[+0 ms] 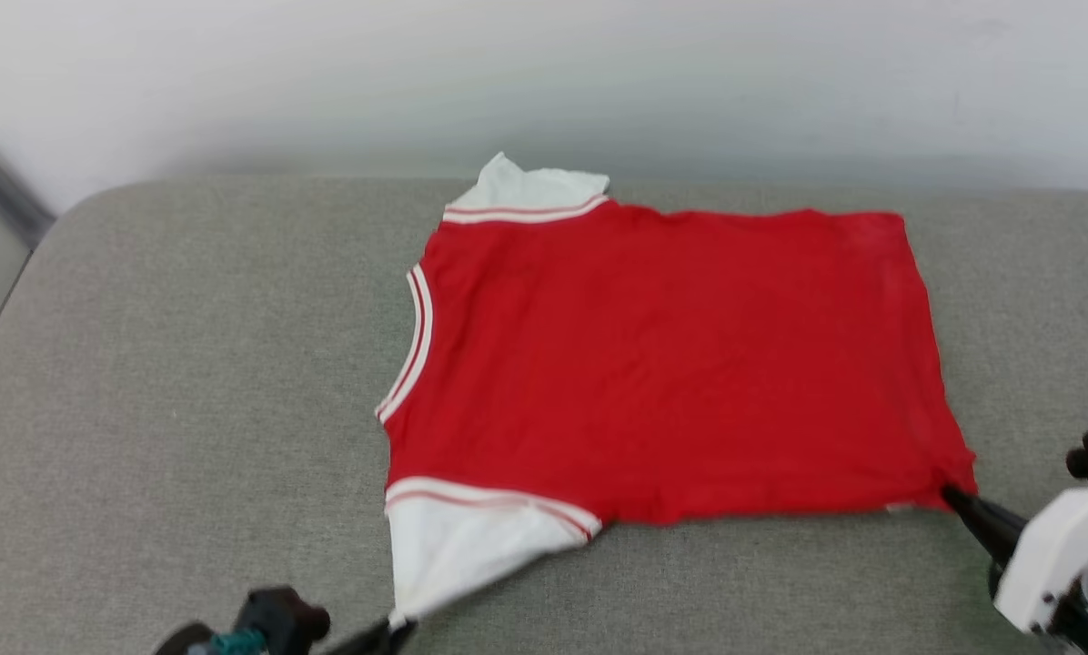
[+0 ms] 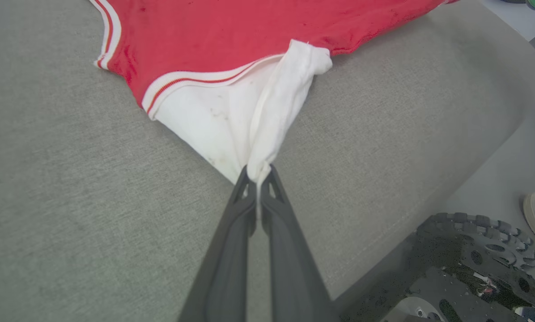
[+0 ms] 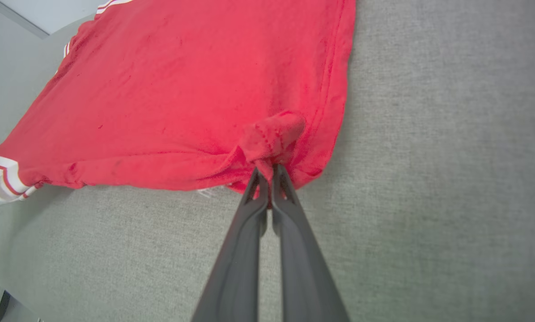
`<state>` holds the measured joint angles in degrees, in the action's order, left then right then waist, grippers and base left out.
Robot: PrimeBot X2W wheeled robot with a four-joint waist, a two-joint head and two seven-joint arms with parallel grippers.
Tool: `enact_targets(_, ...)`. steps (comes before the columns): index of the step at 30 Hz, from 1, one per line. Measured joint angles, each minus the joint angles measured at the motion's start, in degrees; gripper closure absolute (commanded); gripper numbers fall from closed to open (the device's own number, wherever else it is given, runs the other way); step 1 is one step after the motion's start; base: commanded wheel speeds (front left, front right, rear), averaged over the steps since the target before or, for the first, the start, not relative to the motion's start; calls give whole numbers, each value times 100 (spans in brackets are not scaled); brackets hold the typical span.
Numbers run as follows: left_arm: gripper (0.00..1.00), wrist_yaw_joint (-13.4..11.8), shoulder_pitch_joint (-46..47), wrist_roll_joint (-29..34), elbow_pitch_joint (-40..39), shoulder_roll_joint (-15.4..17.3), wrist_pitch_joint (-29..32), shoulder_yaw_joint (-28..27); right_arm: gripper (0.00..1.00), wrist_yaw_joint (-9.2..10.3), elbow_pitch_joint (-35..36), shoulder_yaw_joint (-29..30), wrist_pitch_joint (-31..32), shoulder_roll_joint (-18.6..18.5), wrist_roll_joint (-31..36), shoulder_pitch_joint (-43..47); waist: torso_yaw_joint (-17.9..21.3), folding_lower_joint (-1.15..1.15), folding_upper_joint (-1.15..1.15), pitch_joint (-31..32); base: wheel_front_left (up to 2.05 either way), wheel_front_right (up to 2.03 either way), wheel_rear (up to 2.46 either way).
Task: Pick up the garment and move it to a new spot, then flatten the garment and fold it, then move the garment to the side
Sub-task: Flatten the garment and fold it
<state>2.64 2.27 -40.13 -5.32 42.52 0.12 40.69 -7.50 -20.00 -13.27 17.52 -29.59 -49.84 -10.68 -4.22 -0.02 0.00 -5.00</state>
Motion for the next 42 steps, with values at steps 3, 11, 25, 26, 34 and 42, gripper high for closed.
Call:
enact_targets(3,100,-12,-328,-179,-325,91,207,140,100,0,386,42,220,-299,-109,449,8,1,0,120,0,0,0)
enact_targets(11,100,35,-780,-342,-713,261,476,438,100,0,1196,522,890,-454,-476,1565,-51,0,0,224,0,0,0)
enact_targets(25,100,-70,-315,-135,-689,285,-164,-84,100,0,2171,1391,1285,92,0,1990,-3,2,0,-7,0,0,0)
enact_targets(26,100,-77,-240,-112,-700,288,-189,-134,100,0,2207,1454,1323,141,-1,1969,6,2,0,-38,0,0,0)
enact_targets(34,100,-189,467,210,-638,183,-443,-448,100,0,2512,1829,1638,410,257,1545,79,2,0,-372,0,0,0)
enact_targets(42,100,-218,1226,433,-147,53,-298,-556,100,0,2562,1925,1934,669,637,1018,178,3,0,-840,0,0,0)
